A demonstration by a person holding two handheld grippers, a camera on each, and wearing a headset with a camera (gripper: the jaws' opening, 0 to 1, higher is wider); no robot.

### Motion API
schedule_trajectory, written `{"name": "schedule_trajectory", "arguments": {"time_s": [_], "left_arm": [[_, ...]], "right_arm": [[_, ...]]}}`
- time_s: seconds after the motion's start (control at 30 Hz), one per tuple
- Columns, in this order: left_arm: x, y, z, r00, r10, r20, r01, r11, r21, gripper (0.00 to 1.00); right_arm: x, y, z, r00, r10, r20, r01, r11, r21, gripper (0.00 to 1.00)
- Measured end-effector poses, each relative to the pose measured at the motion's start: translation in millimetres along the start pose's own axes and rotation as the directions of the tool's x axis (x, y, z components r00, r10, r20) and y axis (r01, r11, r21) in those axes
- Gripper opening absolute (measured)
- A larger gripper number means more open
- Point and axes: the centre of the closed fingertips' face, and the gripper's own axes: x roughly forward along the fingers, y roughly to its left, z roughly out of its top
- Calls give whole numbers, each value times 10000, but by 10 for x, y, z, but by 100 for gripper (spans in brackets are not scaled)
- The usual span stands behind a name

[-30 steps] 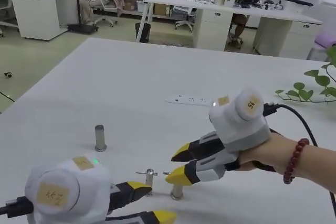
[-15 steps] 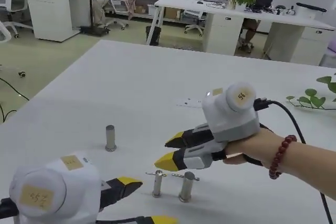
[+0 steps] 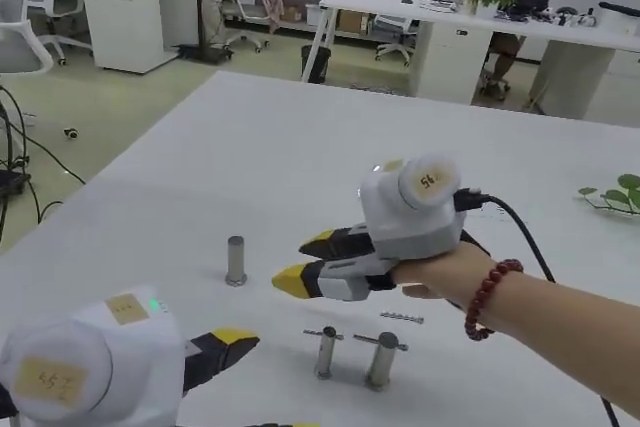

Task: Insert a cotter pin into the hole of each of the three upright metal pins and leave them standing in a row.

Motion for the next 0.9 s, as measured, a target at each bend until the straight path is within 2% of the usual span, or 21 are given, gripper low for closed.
{"name": "schedule_trajectory", "arguments": {"time_s": [0.23, 0.3, 0.33, 0.43, 0.53, 0.9], "left_arm": [[-30, 87, -27, 9997, 234, -11, -234, 9997, 65, 80], [-36, 90, -53, 9998, 161, -93, -158, 9995, 283, 82], [-37, 100, -68, 9999, 116, -63, -115, 9998, 149, 83], [-23, 88, -87, 10000, -56, 17, 56, 10000, -6, 86], [-15, 81, -125, 9998, -47, -204, 57, 9989, 475, 87], [-3, 11, -159, 9985, -439, -315, 462, 9961, 754, 94]], "right_arm": [[208, -30, -2, 9998, -112, 133, 106, 9989, 447, 37], [264, -40, 10, 9996, -196, 192, 185, 9983, 548, 37], [297, -47, 28, 9993, -240, 297, 220, 9976, 662, 37], [371, -61, 66, 9982, -317, 512, 282, 9973, 680, 38], [454, -76, 78, 9971, -379, 662, 338, 9975, 621, 38], [739, -182, 91, 9902, -733, 1185, 618, 9932, 986, 36]]}}
